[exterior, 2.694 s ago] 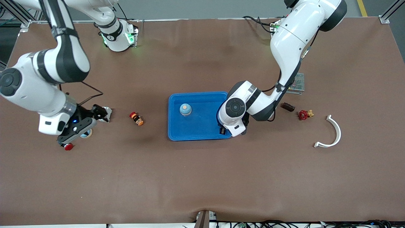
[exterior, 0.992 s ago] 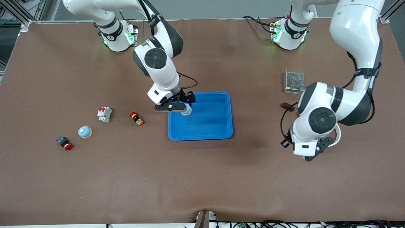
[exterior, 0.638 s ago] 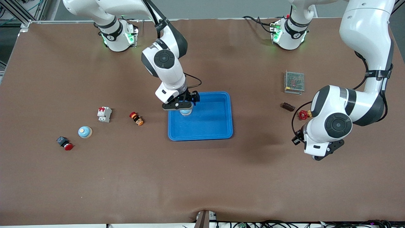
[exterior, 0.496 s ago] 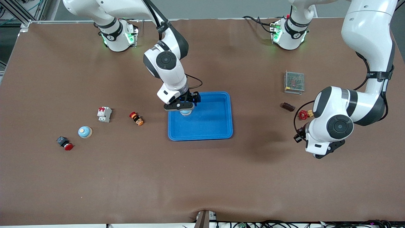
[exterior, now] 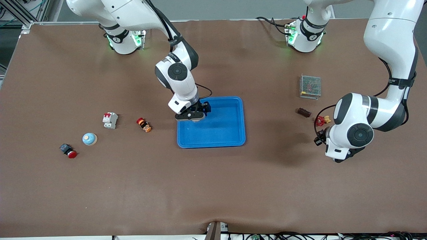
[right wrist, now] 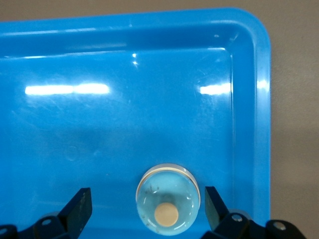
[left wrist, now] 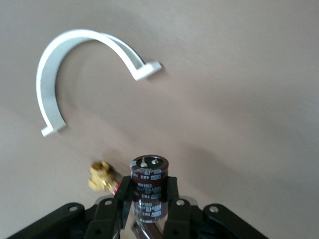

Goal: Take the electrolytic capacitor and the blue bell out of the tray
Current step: 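Grasp the second bell with the right gripper while the left gripper carries the capacitor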

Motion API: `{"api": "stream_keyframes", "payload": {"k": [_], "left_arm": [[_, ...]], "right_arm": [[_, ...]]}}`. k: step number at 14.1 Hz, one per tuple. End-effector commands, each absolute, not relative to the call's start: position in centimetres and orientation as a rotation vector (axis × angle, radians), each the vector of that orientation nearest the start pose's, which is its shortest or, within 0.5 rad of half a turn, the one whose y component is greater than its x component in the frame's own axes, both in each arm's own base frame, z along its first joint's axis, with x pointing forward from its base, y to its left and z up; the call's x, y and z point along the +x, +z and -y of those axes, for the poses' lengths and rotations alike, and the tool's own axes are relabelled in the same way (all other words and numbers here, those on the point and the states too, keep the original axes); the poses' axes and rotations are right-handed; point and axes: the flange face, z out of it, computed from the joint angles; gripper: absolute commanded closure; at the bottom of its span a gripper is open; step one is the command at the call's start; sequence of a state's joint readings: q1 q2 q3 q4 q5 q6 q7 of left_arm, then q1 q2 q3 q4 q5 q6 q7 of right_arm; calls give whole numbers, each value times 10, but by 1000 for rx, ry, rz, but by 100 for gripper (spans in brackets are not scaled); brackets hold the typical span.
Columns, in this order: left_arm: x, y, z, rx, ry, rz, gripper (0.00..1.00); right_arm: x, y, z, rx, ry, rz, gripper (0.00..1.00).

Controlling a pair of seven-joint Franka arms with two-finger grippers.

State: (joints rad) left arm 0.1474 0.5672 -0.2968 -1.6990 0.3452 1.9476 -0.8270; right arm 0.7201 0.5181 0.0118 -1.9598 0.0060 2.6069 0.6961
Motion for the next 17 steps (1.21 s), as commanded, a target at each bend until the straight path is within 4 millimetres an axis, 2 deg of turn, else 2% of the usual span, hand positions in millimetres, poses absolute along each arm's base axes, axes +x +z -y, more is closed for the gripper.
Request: {"api": "stream_keyframes", "payload": {"k": [1, 7, 9, 13, 16, 17], "left_arm": [[636, 233, 24, -2786, 235, 773, 100], [633, 207, -1, -2764, 288, 833, 100], [633, 203, -3, -2762, 296, 842, 100], [632, 186, -5, -2761, 332, 844, 100], [633, 186, -5, -2762, 330, 844, 82], [638, 192, -5, -2768, 310, 847, 53]], "right_arm": [[467, 215, -423, -3065, -167, 62, 0], [462, 202, -420, -3090, -152, 89, 0], [455, 197, -423, -3097, -140, 91, 0], [454, 190, -421, -3108, -126, 92, 0], [452, 186, -421, -3113, -120, 94, 0], [453, 186, -421, -3112, -121, 94, 0]]}}
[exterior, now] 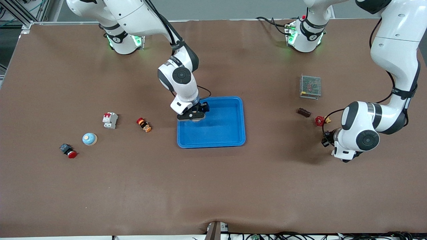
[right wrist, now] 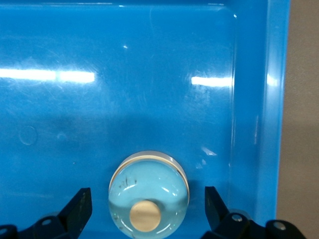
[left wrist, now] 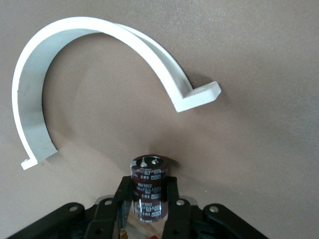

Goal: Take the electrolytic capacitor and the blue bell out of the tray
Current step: 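Set the capacitor by the valve with the left gripper while the right lifts the bell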

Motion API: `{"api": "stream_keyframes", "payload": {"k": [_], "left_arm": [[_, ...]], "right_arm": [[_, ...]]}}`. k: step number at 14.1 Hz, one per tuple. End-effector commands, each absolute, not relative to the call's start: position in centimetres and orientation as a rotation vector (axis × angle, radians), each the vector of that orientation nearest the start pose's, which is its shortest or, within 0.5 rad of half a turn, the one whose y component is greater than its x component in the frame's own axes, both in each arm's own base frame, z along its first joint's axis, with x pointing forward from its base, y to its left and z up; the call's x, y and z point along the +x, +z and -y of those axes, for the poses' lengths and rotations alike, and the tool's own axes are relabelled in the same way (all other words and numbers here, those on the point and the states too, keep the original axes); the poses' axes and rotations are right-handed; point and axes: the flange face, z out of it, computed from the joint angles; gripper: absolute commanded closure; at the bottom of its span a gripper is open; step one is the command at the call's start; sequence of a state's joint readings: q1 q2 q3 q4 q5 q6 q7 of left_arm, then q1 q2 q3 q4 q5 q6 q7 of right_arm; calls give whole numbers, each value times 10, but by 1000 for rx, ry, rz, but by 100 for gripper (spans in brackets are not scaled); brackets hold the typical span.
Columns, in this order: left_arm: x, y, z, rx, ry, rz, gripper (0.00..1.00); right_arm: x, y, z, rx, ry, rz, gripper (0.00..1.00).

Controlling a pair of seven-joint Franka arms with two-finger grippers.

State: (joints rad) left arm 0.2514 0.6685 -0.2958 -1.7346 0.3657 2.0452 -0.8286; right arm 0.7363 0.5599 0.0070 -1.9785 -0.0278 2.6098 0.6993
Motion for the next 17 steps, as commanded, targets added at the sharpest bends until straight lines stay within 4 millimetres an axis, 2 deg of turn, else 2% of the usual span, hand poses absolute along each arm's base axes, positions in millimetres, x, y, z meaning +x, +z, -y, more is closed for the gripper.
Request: {"api": "stream_keyframes", "payload": {"k": [1, 2, 5, 8, 11, 14, 15, 17], "left_arm": [[641, 197, -5, -2770, 299, 847, 12], [642, 201, -3, -2770, 291, 847, 0], [658, 227, 6, -2793, 220, 846, 0], [688, 266, 16, -2835, 89, 843, 0], [700, 290, 42, -2865, 11, 805, 0], [713, 321, 47, -2901, -72, 750, 0], [715, 332, 46, -2909, -97, 733, 0], [715, 345, 53, -2913, -127, 720, 0]], "right_arm": [[451, 182, -421, -3116, -114, 97, 0], [451, 181, -422, -3117, -113, 99, 0], [451, 179, -422, -3118, -111, 99, 0], [448, 172, -426, -3119, -107, 112, 0], [447, 171, -427, -3116, -112, 114, 0], [450, 173, -428, -3112, -119, 93, 0], [450, 173, -428, -3113, -117, 90, 17], [453, 175, -427, -3112, -125, 84, 38]]}}
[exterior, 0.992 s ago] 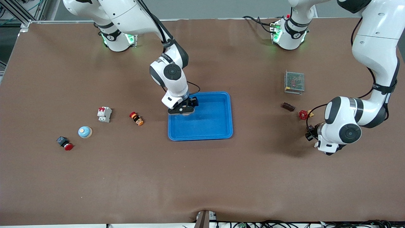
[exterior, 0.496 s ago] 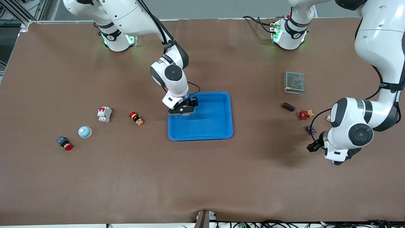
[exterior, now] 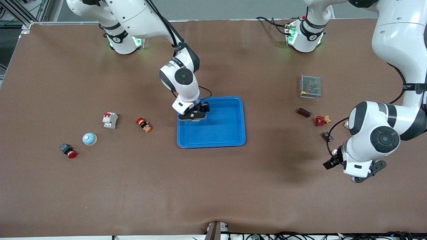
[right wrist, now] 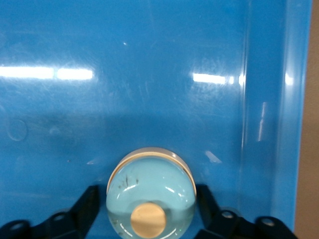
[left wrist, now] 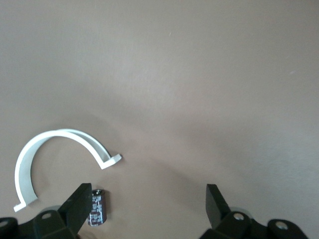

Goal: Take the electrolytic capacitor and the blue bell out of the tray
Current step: 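Set the capacitor by the valve with the left gripper while the right lifts the bell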

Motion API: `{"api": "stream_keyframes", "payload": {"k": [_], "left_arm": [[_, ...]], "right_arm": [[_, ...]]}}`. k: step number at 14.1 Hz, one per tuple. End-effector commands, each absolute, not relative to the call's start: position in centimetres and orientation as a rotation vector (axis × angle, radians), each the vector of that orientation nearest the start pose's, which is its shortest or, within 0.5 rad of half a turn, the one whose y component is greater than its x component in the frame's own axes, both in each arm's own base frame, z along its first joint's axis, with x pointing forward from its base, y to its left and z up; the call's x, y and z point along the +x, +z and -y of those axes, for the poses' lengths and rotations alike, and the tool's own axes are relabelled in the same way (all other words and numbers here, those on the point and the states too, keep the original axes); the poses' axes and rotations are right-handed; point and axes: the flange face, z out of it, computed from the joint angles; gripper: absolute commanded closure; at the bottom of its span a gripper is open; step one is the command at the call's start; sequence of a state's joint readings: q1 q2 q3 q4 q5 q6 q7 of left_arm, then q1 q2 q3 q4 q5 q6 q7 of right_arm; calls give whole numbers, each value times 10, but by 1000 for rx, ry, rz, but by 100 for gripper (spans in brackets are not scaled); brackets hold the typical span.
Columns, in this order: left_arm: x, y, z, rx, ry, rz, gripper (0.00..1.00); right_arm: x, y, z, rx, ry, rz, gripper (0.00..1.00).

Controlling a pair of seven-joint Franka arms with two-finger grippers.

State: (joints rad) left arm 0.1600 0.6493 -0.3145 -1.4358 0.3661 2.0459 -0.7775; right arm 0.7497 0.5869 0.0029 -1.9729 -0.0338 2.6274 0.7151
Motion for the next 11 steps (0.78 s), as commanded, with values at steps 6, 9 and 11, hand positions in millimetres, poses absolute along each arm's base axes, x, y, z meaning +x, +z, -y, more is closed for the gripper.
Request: {"api": "stream_keyframes", "payload": {"k": [6, 9, 11], "left_arm": [[712, 434, 42, -2940, -262, 700, 0], [699, 469, 32, -3024, -200, 621, 0], [692, 500, 19, -3089, -240, 529, 0]], "right_arm": [[458, 178, -425, -3112, -132, 76, 64], [470, 192, -416, -3121, -137, 67, 66], [476, 214, -410, -3150, -146, 137, 67]]}}
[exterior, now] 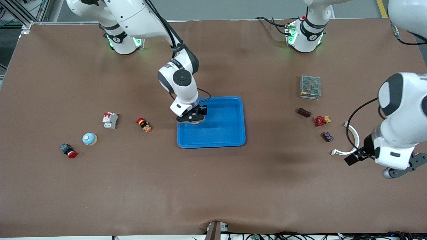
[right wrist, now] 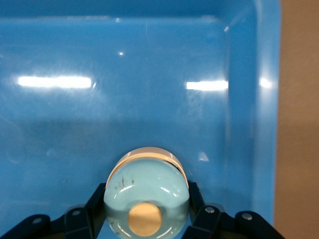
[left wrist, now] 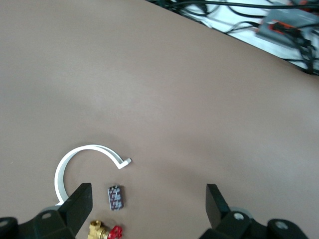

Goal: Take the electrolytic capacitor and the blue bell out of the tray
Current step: 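Carry the bell with the right gripper while the left gripper withdraws to rest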

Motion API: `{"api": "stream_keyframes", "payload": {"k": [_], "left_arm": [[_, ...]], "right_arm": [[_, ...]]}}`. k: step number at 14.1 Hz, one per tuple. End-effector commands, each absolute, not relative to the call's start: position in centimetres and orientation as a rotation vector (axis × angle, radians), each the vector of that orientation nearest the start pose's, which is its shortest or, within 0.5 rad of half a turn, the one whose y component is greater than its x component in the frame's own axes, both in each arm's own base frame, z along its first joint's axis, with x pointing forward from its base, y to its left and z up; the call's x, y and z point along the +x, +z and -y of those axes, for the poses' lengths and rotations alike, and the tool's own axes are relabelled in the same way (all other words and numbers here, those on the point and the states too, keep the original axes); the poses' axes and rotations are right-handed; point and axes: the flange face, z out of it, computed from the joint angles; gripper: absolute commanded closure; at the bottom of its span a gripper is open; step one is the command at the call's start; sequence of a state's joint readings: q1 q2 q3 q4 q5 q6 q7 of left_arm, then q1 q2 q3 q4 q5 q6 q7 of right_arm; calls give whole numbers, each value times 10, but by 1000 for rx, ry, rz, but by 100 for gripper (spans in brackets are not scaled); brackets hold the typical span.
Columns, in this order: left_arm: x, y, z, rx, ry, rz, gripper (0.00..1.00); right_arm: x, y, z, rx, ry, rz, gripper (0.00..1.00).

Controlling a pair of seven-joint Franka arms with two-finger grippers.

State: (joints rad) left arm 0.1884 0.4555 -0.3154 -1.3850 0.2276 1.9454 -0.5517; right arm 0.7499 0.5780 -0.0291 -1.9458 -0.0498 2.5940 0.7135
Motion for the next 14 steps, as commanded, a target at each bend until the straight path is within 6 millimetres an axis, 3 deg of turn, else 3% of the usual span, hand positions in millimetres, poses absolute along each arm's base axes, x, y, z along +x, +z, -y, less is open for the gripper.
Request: {"api": "stream_keyframes", "payload": {"k": [1, 4, 5, 8, 11, 14], "left_arm": [[686, 513, 19, -3092, -245, 481, 0], [660, 556, 29, -3076, -234, 234, 0], [650, 566, 38, -3075, -196, 184, 0], [609, 608, 31, -3131, -135, 169, 0], [566, 639, 18, -3111, -106, 57, 0], [540, 659, 24, -3107, -67, 17, 0]], "right_arm": [[482, 228, -403, -3169, -149, 191, 67], [504, 279, -367, -3196, -112, 439, 67], [513, 296, -349, -3190, -92, 550, 67], [548, 339, -284, -3115, -98, 880, 67], [578, 358, -213, -3023, -110, 1175, 67], [602, 355, -139, -2939, -100, 1385, 67]]}}
